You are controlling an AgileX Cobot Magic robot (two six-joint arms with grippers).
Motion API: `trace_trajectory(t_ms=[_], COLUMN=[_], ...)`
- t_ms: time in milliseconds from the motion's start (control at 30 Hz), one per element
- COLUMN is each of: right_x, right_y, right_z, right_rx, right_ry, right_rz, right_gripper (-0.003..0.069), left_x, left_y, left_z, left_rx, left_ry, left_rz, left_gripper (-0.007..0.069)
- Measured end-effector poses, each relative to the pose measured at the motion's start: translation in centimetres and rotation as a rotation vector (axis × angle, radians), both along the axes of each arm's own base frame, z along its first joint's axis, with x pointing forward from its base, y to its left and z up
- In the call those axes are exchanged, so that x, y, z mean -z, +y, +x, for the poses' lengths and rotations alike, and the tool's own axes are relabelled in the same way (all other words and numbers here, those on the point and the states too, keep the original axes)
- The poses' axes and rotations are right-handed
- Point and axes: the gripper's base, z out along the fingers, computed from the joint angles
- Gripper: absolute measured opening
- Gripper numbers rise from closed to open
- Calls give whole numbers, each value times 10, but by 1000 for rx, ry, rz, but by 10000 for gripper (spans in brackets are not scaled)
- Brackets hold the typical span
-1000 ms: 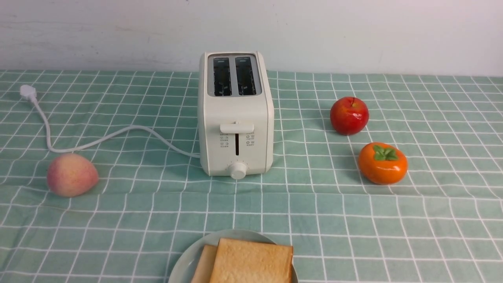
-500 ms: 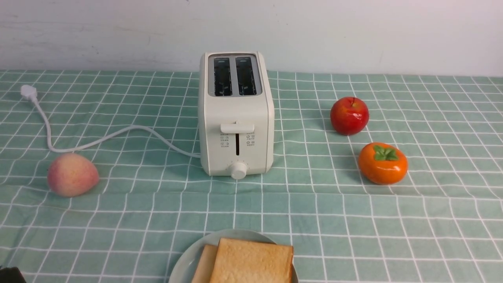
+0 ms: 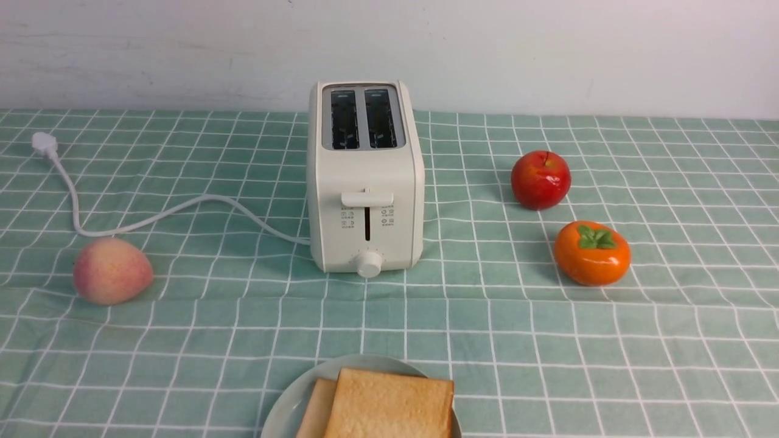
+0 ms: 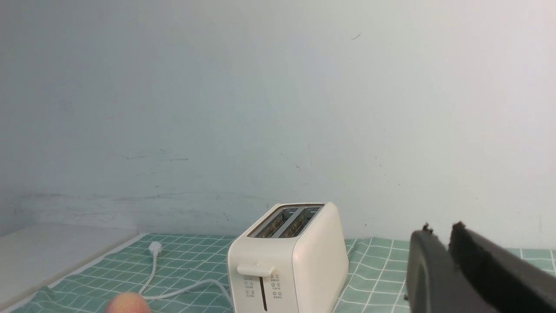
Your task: Take toasted bread from bread machine on blue coffee table place on plate.
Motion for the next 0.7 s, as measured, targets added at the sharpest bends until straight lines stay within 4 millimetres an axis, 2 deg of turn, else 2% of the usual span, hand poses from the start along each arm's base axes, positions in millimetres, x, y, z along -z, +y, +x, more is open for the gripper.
trace_trajectory(t_ms=[700], right_x=[0], right_y=[0], right_z=[0], right_rx=[0], right_ry=[-1], right_rz=[0], right_gripper=[100], left_x=[4], left_y=[1], left_z=[-1], left_rx=[0], left_ry=[30], left_rz=[21], left_gripper=[56])
